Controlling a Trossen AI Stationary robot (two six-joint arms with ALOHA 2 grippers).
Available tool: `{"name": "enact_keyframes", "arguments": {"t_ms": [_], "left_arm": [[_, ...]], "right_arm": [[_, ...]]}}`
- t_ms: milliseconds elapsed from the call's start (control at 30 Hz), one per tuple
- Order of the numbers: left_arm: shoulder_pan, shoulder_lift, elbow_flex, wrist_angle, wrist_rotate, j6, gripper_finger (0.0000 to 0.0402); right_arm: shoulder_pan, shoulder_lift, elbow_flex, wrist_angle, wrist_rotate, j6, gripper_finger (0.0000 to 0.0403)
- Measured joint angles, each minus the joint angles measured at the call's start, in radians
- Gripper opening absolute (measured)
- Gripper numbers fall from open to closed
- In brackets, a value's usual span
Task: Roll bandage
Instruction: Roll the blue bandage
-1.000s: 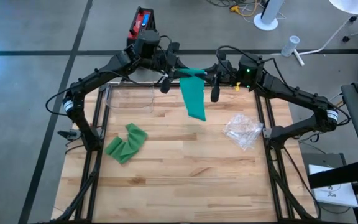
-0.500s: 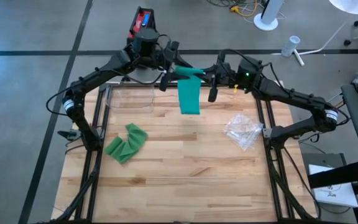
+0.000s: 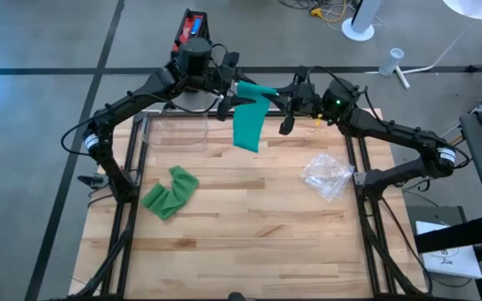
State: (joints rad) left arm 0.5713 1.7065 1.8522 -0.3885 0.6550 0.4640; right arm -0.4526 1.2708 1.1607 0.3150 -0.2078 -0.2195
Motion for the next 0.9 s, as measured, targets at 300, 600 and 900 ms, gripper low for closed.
{"name": "enact_keyframes", "arguments": {"t_ms": [300,600,900], "left_arm": [[0.013,0.000,-0.051,0.083,-0.017,-0.075,0.0025],[0.006,-0.008,-0.176,0.274,-0.015,-0.168,0.0002],[-0.002,-0.030,-0.222,0.311,-0.017,-0.179,0.0000]], "right_arm": [[0.000,-0.007,0.000,0.069,0.000,0.012,0.0014],[0.000,-0.009,0.002,0.143,0.029,0.017,0.0014],[-0.026,-0.027,0.007,0.133,0.186,0.044,0.0014]]}}
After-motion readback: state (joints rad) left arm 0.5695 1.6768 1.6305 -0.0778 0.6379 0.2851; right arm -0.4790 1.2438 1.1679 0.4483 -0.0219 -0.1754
